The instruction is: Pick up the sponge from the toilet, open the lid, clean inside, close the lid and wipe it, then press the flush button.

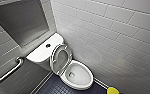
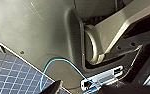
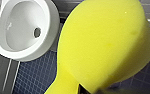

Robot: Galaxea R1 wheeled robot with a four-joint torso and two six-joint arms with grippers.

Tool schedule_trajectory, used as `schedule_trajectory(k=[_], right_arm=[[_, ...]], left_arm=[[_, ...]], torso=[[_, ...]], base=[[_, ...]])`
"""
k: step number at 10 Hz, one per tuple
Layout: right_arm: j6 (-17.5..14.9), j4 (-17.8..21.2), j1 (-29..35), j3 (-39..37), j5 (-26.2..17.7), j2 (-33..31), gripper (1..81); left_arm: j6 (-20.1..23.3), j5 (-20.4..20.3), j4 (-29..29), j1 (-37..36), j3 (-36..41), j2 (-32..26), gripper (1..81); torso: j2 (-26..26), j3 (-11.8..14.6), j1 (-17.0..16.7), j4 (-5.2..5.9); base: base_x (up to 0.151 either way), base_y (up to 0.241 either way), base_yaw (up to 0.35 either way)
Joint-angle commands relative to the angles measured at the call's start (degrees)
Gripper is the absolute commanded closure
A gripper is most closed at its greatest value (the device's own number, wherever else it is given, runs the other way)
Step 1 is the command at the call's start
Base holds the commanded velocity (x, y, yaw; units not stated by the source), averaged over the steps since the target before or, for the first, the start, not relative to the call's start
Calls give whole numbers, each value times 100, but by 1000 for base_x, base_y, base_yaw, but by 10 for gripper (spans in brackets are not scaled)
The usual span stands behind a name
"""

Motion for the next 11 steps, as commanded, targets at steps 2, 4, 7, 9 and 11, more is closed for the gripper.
schedule_trajectory(k=[2, 4, 7, 9, 11], right_arm=[[36, 90, 1185, -746, -1012, 143, 811], [194, 90, 1387, -914, -1092, 275, 811], [194, 63, 1651, -931, -1153, 416, 811], [194, 55, 1844, -879, -1346, 504, 811], [194, 46, 2160, -852, -1372, 530, 811]], left_arm=[[19, 475, -82, 99, 28, 69, 10], [19, 484, -82, 99, 28, 78, 10], [19, 502, -74, 99, 28, 78, 10], [19, 511, -74, 99, 28, 87, 10], [19, 528, -74, 99, 28, 87, 10]], torso=[[2, -2, 0, 138], [2, -5, 2, 615], [4, -7, 2, 1130], [6, -9, 2, 994], [6, -11, 2, 1280]], base=[[0, 0, 0], [0, 0, 0], [0, 0, 0], [0, 0, 0], [0, 0, 0]])
